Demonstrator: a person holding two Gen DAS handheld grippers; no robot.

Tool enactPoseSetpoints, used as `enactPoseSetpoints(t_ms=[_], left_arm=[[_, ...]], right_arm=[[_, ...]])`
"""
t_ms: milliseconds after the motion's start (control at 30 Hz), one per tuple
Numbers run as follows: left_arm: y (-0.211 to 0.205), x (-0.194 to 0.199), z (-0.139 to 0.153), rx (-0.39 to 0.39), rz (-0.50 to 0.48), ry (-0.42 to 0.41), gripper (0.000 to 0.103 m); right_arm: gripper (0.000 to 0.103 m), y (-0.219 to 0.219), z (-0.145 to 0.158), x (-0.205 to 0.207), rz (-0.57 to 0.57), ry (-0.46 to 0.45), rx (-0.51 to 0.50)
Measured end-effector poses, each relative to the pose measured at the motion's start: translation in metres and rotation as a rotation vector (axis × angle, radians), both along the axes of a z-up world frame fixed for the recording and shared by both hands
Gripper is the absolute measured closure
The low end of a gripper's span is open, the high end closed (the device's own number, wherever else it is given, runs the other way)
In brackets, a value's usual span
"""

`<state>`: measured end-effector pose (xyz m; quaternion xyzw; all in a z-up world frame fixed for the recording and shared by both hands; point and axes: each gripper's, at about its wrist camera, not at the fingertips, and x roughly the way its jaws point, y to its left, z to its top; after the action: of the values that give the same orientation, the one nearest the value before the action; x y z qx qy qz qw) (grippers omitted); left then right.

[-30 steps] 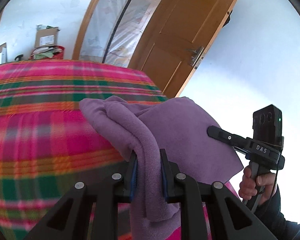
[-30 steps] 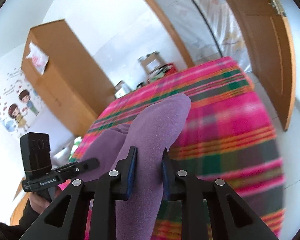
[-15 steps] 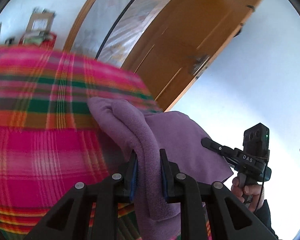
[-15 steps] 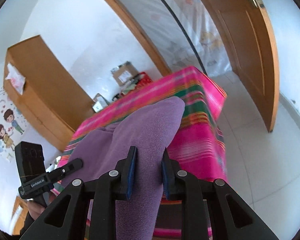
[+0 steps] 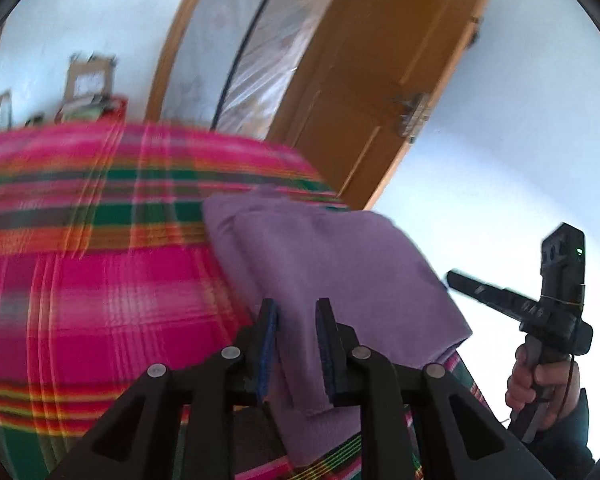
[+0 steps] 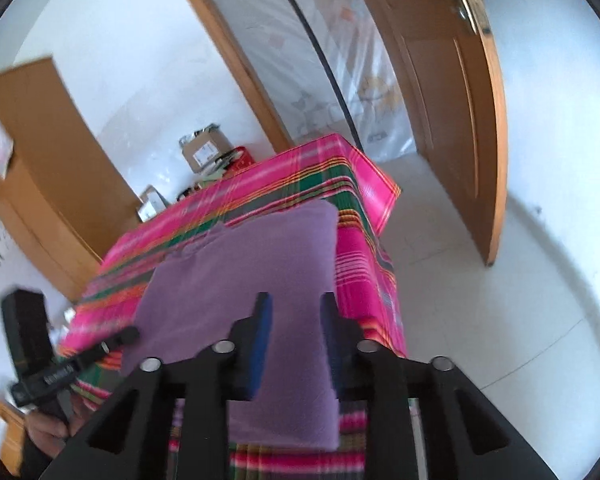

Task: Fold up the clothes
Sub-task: 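Smooth the top of the purple stack with the right gripper fingers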

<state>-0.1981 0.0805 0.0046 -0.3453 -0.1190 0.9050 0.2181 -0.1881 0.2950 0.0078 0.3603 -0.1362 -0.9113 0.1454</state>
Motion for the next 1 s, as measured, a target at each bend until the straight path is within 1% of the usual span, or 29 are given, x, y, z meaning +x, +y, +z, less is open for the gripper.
enactPoseSetpoints(t_ms=[33,100,200,267,300,400,533,600,700,733,800,900,933,1000], left_arm=[[0.004,0.001,-0.001,-0.017,-0.009,0.007,0.083],[0.006,-0.004,-0.007,-0.039,-0.031,-0.025,0.083],[0.002,-0.013,-0.017,-0.012,-0.026,-0.084,0.083],[-0.005,-0.016,-0.022,0.015,-0.017,-0.112,0.083],[-0.008,-0.015,-0.022,0.023,-0.017,-0.110,0.083],[-0.008,-0.007,-0.021,0.014,-0.016,-0.085,0.083],[-0.007,-0.008,-0.018,0.017,-0.004,-0.051,0.084],[-0.011,-0.013,-0.015,0.033,0.019,-0.032,0.084],[-0.021,-0.014,-0.011,0.037,0.076,-0.006,0.084],[-0.025,-0.014,-0.012,0.035,0.094,-0.008,0.084],[-0.031,-0.017,-0.014,0.042,0.120,-0.029,0.084],[-0.036,-0.023,-0.019,0.049,0.135,-0.066,0.084],[-0.037,-0.023,-0.019,0.052,0.136,-0.068,0.084],[-0.038,-0.022,-0.020,0.057,0.134,-0.064,0.084]], right_arm=[[0.079,-0.006,-0.003,0.002,0.002,-0.011,0.045],[0.080,-0.016,-0.010,0.004,0.000,-0.030,0.131],[0.079,-0.017,-0.005,0.005,-0.023,-0.031,0.136],[0.079,-0.021,0.002,0.006,-0.028,-0.014,0.141],[0.079,-0.025,0.007,0.006,-0.017,-0.003,0.143],[0.079,-0.044,0.013,0.007,0.025,0.012,0.146],[0.079,-0.073,0.018,-0.001,0.088,0.019,0.148],[0.079,-0.090,0.020,-0.007,0.121,0.030,0.151],[0.080,-0.117,0.020,-0.021,0.174,0.039,0.156],[0.080,-0.125,0.018,-0.025,0.196,0.041,0.156],[0.088,-0.143,0.010,-0.036,0.238,0.027,0.174],[0.089,-0.168,-0.011,-0.041,0.317,-0.022,0.219],[0.089,-0.173,-0.017,-0.042,0.320,-0.025,0.246],[0.089,-0.174,-0.017,-0.040,0.319,-0.012,0.251]])
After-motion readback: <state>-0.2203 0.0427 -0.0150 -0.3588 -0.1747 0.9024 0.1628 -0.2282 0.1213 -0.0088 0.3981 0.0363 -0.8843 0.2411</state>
